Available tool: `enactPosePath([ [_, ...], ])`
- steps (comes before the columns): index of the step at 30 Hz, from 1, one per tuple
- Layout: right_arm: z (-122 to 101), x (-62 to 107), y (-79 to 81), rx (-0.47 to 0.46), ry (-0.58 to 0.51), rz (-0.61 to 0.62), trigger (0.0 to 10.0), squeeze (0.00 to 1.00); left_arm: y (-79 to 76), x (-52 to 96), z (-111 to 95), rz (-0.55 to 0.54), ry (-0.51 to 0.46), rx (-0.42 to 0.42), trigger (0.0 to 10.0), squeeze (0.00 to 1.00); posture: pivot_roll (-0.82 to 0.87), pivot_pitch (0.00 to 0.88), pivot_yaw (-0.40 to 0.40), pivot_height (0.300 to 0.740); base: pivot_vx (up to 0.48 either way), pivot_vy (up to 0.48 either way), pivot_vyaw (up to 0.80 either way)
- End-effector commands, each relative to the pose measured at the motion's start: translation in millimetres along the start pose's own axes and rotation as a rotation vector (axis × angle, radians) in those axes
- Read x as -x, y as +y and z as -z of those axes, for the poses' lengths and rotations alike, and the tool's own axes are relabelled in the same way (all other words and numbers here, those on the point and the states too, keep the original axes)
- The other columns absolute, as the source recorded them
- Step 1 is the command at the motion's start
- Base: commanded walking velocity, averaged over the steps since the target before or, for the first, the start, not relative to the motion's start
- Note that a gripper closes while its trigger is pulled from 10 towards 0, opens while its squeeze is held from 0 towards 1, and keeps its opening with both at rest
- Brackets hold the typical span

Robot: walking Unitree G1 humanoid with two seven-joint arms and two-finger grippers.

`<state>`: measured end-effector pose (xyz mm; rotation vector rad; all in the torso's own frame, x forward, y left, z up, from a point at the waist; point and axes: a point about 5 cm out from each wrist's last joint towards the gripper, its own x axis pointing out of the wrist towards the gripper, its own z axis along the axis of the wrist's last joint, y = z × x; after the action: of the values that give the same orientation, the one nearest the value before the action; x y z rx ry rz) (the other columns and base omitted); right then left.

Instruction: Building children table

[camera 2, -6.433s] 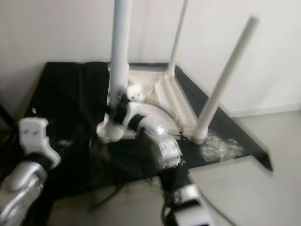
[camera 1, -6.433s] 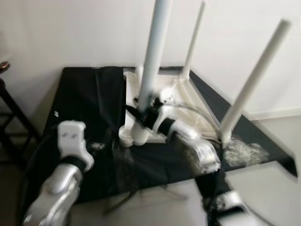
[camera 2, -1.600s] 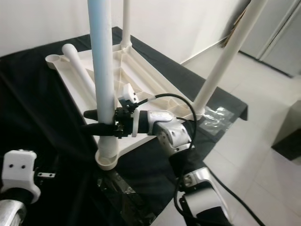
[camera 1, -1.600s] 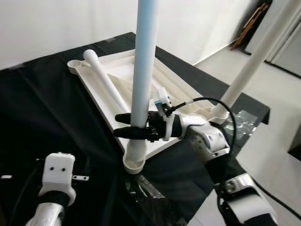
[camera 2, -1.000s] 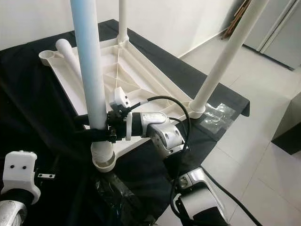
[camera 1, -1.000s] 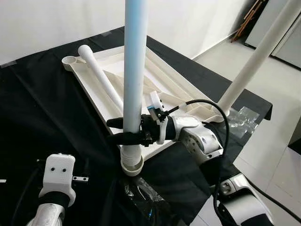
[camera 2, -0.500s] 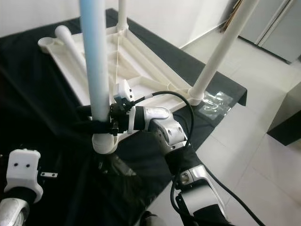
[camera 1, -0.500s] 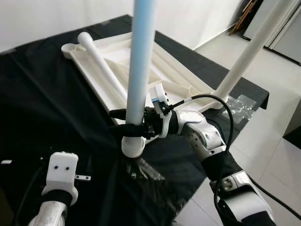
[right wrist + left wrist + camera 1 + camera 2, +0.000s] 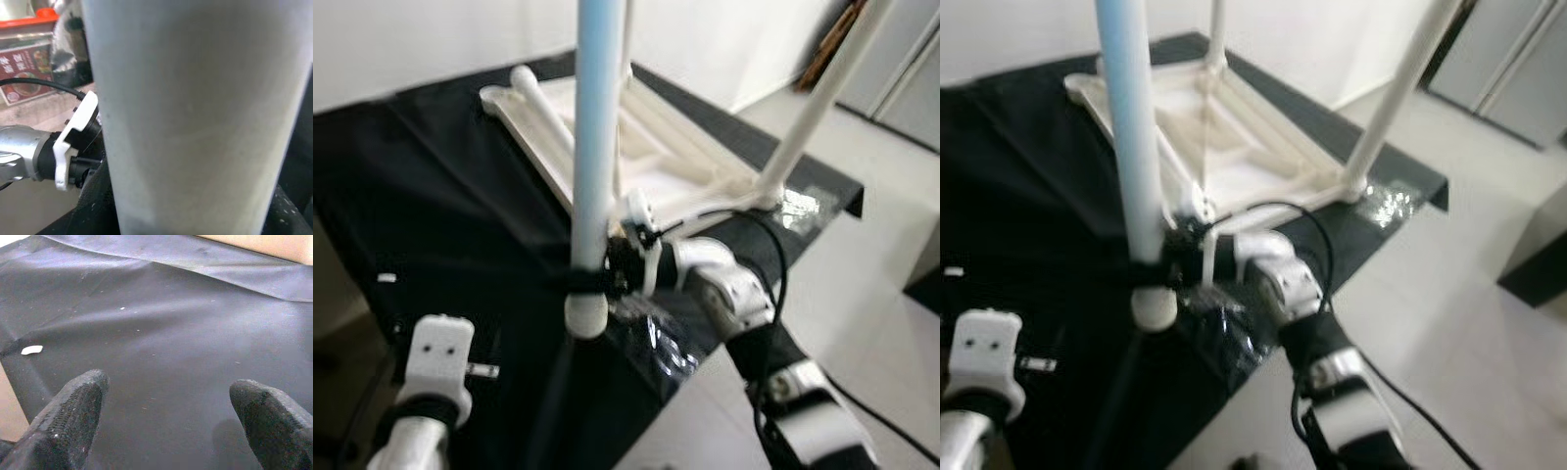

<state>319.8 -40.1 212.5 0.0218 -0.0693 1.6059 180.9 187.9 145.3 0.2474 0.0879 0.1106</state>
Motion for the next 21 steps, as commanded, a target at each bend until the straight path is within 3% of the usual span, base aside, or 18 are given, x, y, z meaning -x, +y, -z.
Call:
enactPosePath([
  [1, -4, 2.9, -1.7, 0.026, -0.015, 0.02, 10.0, 0.0, -0.4, 1.4, 1, 0.003, 0.003, -0.003, 10.0, 0.0, -0.02, 0.171, -0.089, 0.74, 0.0, 0.0, 0.0],
  [9, -10, 2.1, -13.6, 0.057, -0.043, 0.15, 10.0, 0.0, -1.3, -0.5, -3, 0.014, -0.017, -0.002, 10.0, 0.0, -0.02, 0.164, -0.092, 0.74, 0.0, 0.0, 0.0],
  [15, -15, 1.6, -14.7, 0.074, -0.062, 0.172, 10.0, 0.0, -3.9, -4.9, -7, 0.011, -0.036, 0.023, 10.0, 0.0, -0.02, 0.154, -0.096, 0.74, 0.0, -0.48, 0.0],
  [21, -16, 1.4, -14.0, 0.087, -0.074, 0.196, 10.0, 0.0, 3.8, -11.3, -9, -0.054, -0.055, 0.061, 10.0, 0.0, -0.03, 0.14, -0.103, 0.74, 0.0, 0.0, 0.0],
])
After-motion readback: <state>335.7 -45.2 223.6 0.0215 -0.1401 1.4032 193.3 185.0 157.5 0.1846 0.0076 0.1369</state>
